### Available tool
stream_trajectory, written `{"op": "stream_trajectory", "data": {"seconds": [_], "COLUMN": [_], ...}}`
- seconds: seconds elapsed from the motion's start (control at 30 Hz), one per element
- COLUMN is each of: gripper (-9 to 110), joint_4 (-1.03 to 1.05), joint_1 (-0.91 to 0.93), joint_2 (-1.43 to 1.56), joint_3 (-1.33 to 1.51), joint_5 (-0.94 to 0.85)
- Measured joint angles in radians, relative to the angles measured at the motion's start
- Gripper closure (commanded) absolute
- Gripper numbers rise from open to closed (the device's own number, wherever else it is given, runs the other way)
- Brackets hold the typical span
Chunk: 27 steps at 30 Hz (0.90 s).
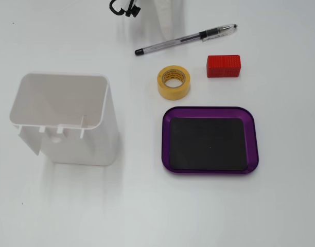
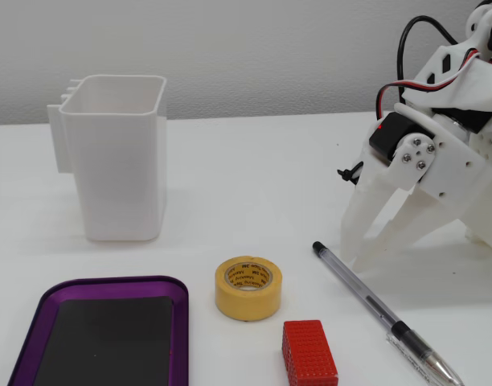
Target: Pick up the yellow tape and place it in the box.
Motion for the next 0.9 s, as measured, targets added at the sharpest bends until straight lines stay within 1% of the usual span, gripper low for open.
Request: {"op": "stream_trajectory", "data": {"seconds": [0.73,0.8,0.9], "gripper": [102,102,101], "joint_4": [-0.003,-0.011,-0.02], "joint_1": [0.0,0.006,0.057], "joint_2": [0.0,0.0,0.0], "joint_3": [0.005,0.005,-0.002], "joint_5": [-0.003,-0.023,-0.127]}}
